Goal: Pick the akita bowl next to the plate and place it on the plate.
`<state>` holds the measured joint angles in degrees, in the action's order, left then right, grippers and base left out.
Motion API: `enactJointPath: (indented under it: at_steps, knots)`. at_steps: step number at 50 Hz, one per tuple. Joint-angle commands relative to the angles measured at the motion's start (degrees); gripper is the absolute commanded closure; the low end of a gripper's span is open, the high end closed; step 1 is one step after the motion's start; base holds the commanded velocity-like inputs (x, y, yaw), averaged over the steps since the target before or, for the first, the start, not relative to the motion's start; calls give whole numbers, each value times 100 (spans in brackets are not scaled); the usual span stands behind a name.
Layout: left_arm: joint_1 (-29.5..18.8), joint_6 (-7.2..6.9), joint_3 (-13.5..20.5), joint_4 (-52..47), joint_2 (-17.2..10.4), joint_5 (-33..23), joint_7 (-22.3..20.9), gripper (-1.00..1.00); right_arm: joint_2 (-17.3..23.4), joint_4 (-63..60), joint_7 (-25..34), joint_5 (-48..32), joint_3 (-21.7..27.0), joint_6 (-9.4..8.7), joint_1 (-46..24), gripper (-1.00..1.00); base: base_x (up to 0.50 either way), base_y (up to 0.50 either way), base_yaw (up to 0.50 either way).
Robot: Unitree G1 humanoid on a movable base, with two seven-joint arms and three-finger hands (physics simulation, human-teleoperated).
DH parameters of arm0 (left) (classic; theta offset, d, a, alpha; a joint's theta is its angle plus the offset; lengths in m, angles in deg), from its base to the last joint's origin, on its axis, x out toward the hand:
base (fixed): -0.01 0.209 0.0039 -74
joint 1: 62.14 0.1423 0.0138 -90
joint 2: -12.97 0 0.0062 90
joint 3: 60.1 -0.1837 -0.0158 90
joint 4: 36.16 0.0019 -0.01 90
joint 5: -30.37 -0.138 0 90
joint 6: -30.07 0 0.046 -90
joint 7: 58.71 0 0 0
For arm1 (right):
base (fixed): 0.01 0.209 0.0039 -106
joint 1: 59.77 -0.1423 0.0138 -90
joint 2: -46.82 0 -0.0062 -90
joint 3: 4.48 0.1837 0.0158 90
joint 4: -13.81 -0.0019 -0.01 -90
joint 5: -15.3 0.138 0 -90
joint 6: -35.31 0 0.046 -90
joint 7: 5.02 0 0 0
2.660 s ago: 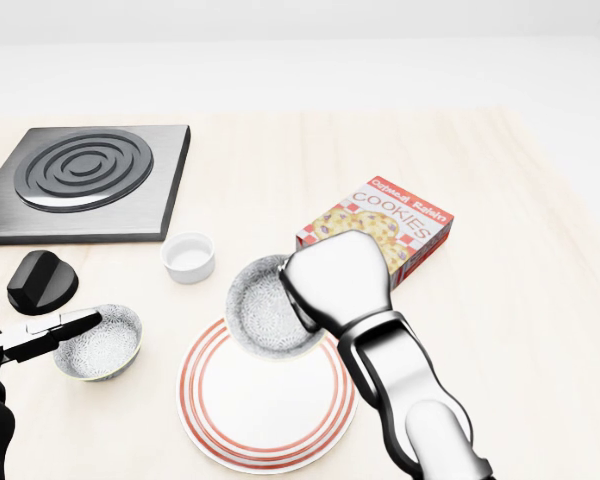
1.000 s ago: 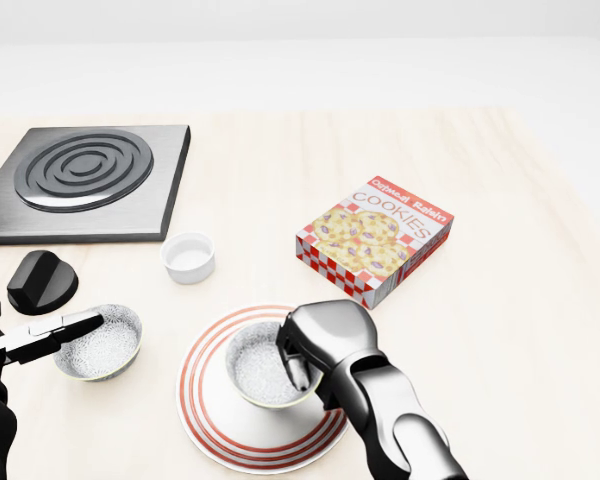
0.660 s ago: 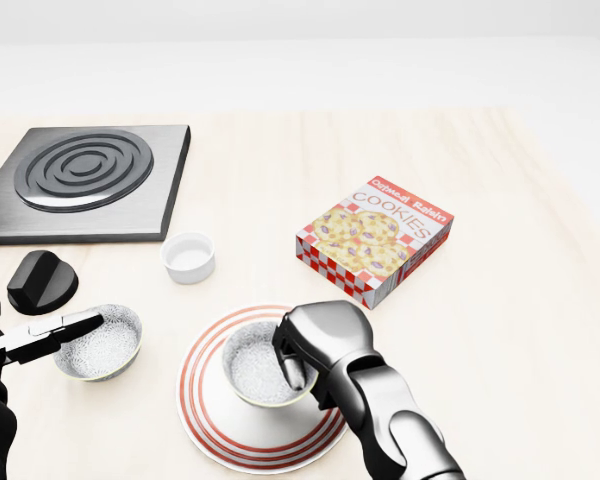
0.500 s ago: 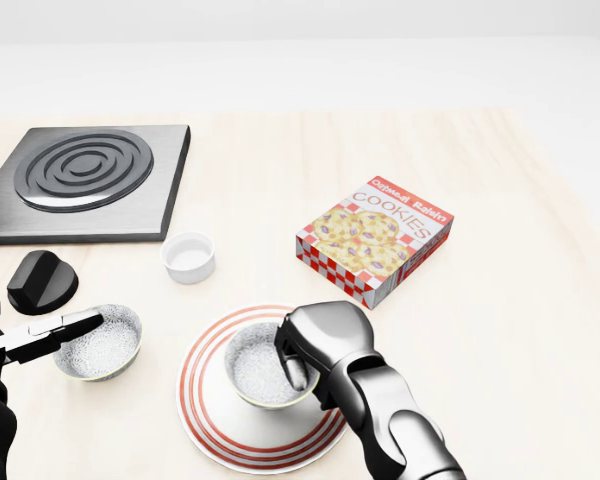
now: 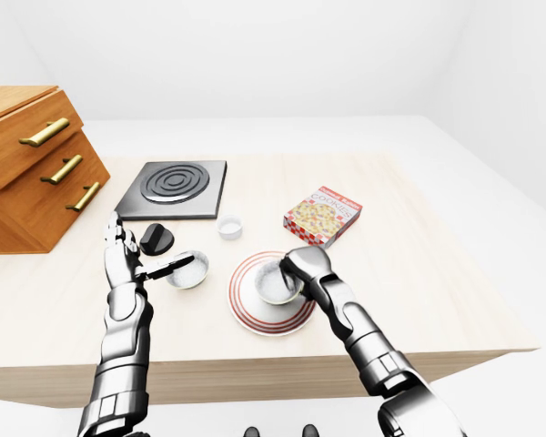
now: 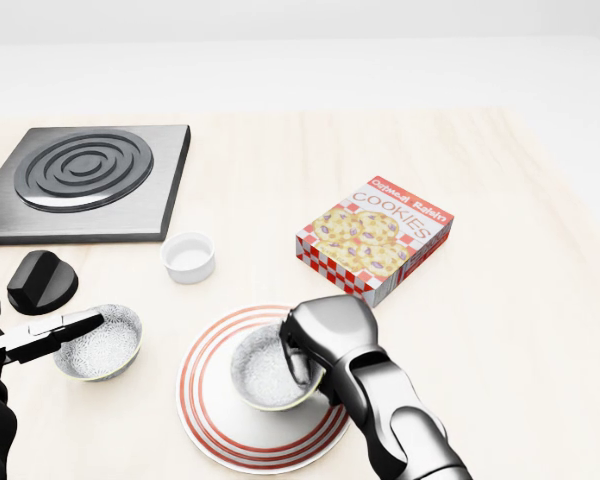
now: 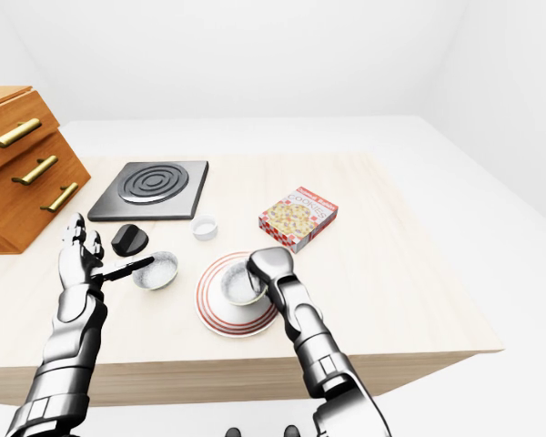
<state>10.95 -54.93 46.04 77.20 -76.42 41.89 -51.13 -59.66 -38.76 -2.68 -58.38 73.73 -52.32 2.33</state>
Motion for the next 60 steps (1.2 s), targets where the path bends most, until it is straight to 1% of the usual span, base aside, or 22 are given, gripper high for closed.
enactJointPath:
  at_steps: [1, 3, 6, 8, 12, 13, 18, 19, 21, 26, 29, 31, 33, 35, 36, 49, 50, 53, 55, 57, 59, 60]
  knots:
    - [-21, 0, -11, 71, -8, 0, 0, -100, 31, -656, -31, -407, -37, 247, 196, -100, 0, 0, 0]
    - [-94, 0, -15, 335, -16, -5, -30, -100, -63, -1059, 208, -408, -2, 231, 370, -100, 0, 0, 0]
    - [-66, 0, -28, 234, -21, 7, -9, -100, -72, -1365, 277, -588, -37, 238, 483, -100, 0, 0, 0]
    - [8, -19, -22, -36, -12, 14, 20, -100, -116, -1909, 585, -625, -65, 246, 672, -100, 0, 0, 0]
    - [12, -54, -5, -73, -4, 3, 15, -100, -66, -1738, 354, -874, -61, 263, 653, -100, 0, 0, 0]
    - [-42, 0, -2, 118, -4, -8, -11, -100, -78, -1994, 484, -925, -92, 263, 769, -100, 0, 0, 0]
    - [-43, 0, -15, 121, -23, 19, -4, -100, -55, -2375, 717, -1201, -88, 190, 954, -100, 0, 0, 0]
    - [-62, 0, -11, 153, -29, 21, -7, -100, 126, -2493, 714, -1497, -72, 148, 998, -100, 0, 0, 0]
    - [-63, 0, -14, 137, -29, 23, 0, -100, 136, -2597, 790, -1523, 15, 173, 1047, -100, 0, 0, 0]
    - [-76, 0, -23, 138, -35, 28, 12, -100, 439, -3862, 1466, -1703, 281, 263, 1348, -100, 0, 0, 0]
    - [-61, -38, -26, 39, -27, 13, 32, -100, 515, -4966, 2301, -1496, 507, 263, 1427, -100, 0, 0, 0]
    - [-127, 0, -19, 290, -34, 2, -3, -100, 513, -5153, 2396, -1473, 577, 263, 1402, -100, 0, 0, 0]
    - [-91, 0, -28, 163, -32, 11, 22, -100, 499, -5583, 2777, -1294, 679, 263, 1323, -100, 0, 0, 0]
    - [-62, -39, -31, 41, -21, 4, 45, -100, 442, -5801, 2945, -1151, 702, 263, 1268, -100, 0, 0, 0]
    - [-80, 0, -23, 121, -23, -1, 28, -100, 442, -5874, 3054, -1166, 710, 263, 1257, -100, 0, 0, 0]
    - [-61, 0, -24, 83, -17, -12, 35, -100, 418, -6248, 3488, -894, 817, 263, 962, -100, 0, 0, 0]
    - [-54, -38, -25, 34, -17, -9, 44, -100, 432, -6259, 3522, -876, 830, 263, 936, -100, 0, 0, 0]
    - [-77, 0, -17, 129, -23, -8, 24, -100, 454, -6288, 3569, -831, 857, 263, 849, -100, 0, 0, 0]
    - [-37, -93, -20, -37, -23, -3, 47, -100, 443, -6321, 3623, -792, 866, 263, 809, -100, 0, 0, 0]
    - [-49, -56, -16, 12, -16, -14, 38, -100, 464, -6341, 3631, -771, 881, 263, 800, -100, 0, 0, 0]
    - [-29, -122, -16, -76, -13, -14, 51, -100, 481, -6314, 3601, -725, 902, 263, 742, -100, 0, 0, 0]
    - [-53, -51, -8, 25, -16, -19, 31, -100, 517, -6245, 3413, -674, 931, 263, 628, -100, 0, 0, 0]
